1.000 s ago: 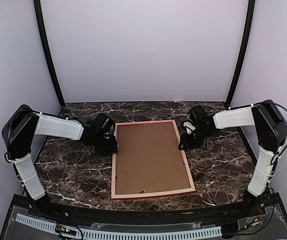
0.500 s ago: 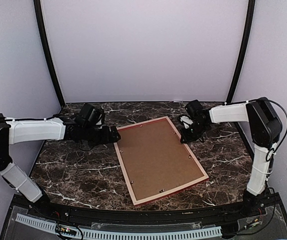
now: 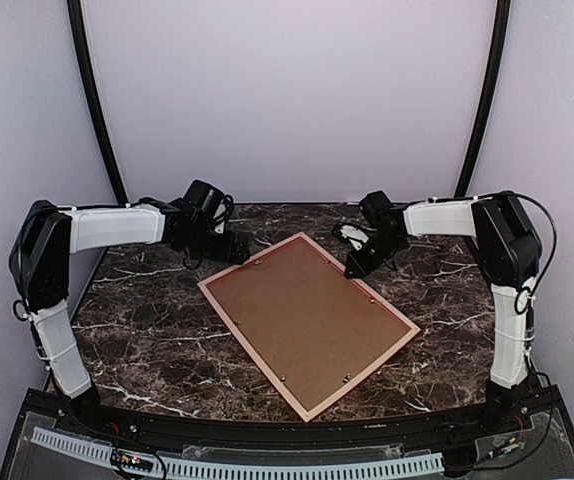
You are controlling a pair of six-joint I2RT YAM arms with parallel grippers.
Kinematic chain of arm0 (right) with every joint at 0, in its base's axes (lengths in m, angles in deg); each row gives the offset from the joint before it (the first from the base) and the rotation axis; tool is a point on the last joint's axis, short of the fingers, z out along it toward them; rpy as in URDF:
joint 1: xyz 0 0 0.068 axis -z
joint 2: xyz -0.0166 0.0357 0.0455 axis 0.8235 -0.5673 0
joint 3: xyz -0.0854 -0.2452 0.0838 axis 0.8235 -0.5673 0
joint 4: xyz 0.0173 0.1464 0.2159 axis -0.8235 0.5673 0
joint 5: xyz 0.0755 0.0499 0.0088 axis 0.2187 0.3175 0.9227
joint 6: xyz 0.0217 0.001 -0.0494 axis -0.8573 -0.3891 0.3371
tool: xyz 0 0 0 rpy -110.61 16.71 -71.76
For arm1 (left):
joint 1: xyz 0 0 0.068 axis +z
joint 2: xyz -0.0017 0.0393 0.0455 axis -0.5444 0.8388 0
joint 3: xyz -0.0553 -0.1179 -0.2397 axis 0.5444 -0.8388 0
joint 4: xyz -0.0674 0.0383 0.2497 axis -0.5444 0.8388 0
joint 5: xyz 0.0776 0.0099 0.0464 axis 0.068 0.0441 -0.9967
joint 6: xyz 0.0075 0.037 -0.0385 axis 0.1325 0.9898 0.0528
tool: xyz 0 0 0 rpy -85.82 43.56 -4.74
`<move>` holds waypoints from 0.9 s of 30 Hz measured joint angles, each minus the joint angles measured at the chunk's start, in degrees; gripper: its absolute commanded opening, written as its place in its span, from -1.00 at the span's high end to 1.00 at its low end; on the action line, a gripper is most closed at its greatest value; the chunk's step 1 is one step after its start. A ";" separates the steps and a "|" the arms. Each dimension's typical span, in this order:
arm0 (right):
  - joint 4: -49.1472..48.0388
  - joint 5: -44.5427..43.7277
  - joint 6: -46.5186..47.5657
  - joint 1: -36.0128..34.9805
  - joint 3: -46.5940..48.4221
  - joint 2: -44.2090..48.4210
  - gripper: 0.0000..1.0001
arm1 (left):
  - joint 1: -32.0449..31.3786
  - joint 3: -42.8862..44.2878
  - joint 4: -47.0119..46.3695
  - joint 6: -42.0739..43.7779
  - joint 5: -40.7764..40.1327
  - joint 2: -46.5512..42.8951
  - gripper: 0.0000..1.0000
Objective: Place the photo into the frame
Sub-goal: Rotate the photo frame at the center of the board.
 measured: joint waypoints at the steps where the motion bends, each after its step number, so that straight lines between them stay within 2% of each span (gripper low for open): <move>1: 0.50 0.72 0.90 0.00 1.16 -0.79 0.73 | 0.52 0.61 0.59 0.98 -0.02 1.62 -0.91; 7: 3.23 4.96 5.64 0.00 6.91 -4.68 0.52 | 2.97 2.71 3.21 6.16 -0.09 9.03 -0.82; 11: 4.74 6.67 7.96 0.11 9.29 -6.47 0.38 | 3.34 4.74 4.52 9.20 -0.13 12.55 -0.60; 13: 5.01 7.13 8.66 0.20 9.66 -6.75 0.32 | 3.34 6.38 5.16 10.14 0.24 13.73 -0.49; 21: 2.43 6.10 6.21 0.57 6.38 -4.98 -0.05 | 3.30 9.55 5.20 11.41 0.98 16.11 0.26; 27: 3.17 2.91 -0.11 2.27 2.01 -0.76 -0.22 | 3.04 9.49 5.07 10.43 -0.09 16.15 0.57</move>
